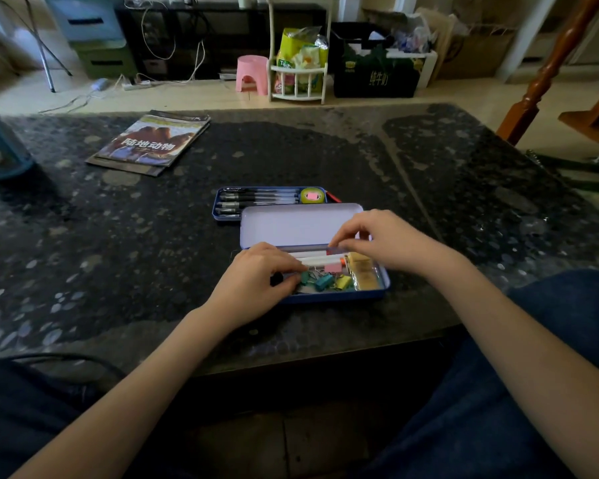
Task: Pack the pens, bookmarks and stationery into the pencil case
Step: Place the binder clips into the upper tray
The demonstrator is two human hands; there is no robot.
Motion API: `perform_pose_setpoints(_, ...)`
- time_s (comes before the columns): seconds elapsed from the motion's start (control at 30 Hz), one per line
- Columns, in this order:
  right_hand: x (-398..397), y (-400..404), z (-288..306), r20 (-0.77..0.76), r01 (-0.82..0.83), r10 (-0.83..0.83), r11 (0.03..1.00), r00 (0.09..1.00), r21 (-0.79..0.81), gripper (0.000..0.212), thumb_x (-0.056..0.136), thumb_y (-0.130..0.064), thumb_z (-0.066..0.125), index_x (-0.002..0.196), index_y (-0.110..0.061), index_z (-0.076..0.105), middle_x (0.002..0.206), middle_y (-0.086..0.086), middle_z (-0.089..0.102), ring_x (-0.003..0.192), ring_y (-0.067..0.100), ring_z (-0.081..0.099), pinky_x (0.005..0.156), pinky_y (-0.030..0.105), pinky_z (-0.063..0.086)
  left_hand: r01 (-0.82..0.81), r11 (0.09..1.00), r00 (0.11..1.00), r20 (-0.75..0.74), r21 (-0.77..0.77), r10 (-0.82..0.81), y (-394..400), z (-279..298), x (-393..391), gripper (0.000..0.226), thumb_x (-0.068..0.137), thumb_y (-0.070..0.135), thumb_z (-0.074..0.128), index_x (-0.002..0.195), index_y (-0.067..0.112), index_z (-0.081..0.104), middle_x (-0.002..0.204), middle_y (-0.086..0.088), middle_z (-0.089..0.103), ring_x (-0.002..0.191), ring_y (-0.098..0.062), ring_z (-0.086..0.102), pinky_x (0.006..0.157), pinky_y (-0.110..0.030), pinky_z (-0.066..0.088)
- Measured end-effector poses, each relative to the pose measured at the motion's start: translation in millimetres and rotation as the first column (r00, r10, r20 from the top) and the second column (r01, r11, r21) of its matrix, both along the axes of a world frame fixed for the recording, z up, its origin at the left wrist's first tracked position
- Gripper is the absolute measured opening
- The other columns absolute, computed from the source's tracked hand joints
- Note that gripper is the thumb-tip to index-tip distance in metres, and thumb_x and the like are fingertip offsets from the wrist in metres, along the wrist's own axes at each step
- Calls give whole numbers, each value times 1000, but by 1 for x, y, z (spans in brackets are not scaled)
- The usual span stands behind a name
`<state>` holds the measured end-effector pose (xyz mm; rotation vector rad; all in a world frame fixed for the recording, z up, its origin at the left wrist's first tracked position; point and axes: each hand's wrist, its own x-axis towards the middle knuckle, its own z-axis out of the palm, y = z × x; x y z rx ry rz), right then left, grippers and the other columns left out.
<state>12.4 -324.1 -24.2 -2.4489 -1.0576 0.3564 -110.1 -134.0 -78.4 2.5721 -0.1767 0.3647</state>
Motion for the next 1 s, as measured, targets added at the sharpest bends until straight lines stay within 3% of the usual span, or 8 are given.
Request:
perform_pose_setpoints(0.17, -6, 0, -2, -89, -65, 58, 995, 994, -72, 9, 82, -25, 73, 90, -28, 76, 82, -11, 64, 72, 0, 55, 64, 16, 39, 81, 996, 995, -69, 42, -78, -7, 0, 1, 29, 89, 39, 55, 114, 31, 66, 112, 14, 66, 106, -7, 51, 92, -39, 45)
perform_pose_setpoints(0.3, -8, 6, -8, -116, -141, 122, 974, 986, -175, 23, 77, -25, 78, 99, -30, 71, 88, -8, 62, 72, 3, 54, 62, 15, 43, 140, 981, 983, -139, 132, -121, -8, 0, 0, 32, 92, 41, 47, 120, 36, 61, 124, 17, 59, 115, -6, 45, 99, -42, 39)
perform_pose_setpoints(0.57, -2, 3, -8, -147, -145, 111, 959, 983, -243, 24, 76, -27, 78, 93, -34, 64, 97, -10, 60, 82, 5, 56, 68, 20, 46, 133, 984, 988, -94, 118, -123, -10, -3, -2, 33, 88, 44, 51, 116, 33, 65, 119, 16, 62, 115, -4, 46, 99, -42, 39)
perform_pose_setpoints(0.77, -2, 1, -7, -156, -107, 81, 980, 984, -167, 10, 85, -28, 70, 91, -35, 67, 93, -15, 64, 75, -2, 55, 63, 16, 40, 158, 972, 983, -123, 172, -138, -12, -3, -3, 40, 90, 51, 44, 122, 35, 59, 123, 17, 58, 115, -6, 44, 98, -40, 38)
perform_pose_setpoints(0.9, -1, 2, -7, -79, -49, 37, 988, 996, -148, 7, 83, -27, 71, 83, -34, 72, 72, -24, 57, 66, -8, 53, 53, 9, 33, 138, 983, 988, -84, 118, -128, -11, -1, -3, 34, 91, 42, 49, 120, 31, 62, 120, 13, 61, 112, -5, 47, 97, -34, 40)
perform_pose_setpoints(1.0, -3, 4, -10, -86, -67, 53, 983, 995, -171, 10, 83, -21, 72, 84, -31, 73, 75, -22, 59, 66, -8, 54, 52, 8, 35, 82, 996, 996, -48, 38, -80, -9, 1, -2, 29, 91, 34, 53, 113, 23, 67, 114, 8, 66, 107, -4, 52, 95, -30, 45)
